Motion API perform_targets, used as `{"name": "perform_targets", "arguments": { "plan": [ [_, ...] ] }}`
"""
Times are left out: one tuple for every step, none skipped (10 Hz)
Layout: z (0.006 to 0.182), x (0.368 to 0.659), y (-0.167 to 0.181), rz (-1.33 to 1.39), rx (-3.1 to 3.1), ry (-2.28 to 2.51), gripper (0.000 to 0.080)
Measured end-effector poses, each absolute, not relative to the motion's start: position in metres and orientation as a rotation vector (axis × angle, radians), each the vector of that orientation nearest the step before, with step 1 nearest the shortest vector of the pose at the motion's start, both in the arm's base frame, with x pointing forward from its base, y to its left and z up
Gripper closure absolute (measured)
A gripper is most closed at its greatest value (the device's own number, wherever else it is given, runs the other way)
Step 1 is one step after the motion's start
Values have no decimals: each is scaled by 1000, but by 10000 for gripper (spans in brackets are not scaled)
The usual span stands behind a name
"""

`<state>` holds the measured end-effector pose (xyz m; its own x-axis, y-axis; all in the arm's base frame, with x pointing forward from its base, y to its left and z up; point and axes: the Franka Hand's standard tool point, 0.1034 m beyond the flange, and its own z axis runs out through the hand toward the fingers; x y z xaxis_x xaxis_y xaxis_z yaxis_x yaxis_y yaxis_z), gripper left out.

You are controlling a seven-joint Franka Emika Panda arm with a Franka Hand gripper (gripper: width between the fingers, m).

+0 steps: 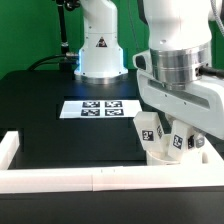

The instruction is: Assemble stool

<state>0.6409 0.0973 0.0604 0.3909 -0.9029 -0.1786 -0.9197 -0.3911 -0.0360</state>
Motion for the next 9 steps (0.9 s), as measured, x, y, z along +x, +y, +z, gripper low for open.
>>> {"name": "perform_targets", "arguments": {
  "plan": [
    [61, 640, 102, 216, -2336, 1915, 475],
    [60, 642, 108, 195, -2137, 2134, 475],
    [57, 645, 114, 144, -1901, 2325, 475],
    [54, 646, 122, 97, -1667, 2469, 475],
    [53, 646, 122, 38, -1507, 2530, 475],
    [54, 645, 122, 3, -1442, 2525, 475],
    [54, 644, 122, 10, -1398, 2539, 475],
    [54, 644, 122, 18, -1368, 2549, 475],
    [54, 643, 122, 23, -1351, 2555, 475]
  ]
}}
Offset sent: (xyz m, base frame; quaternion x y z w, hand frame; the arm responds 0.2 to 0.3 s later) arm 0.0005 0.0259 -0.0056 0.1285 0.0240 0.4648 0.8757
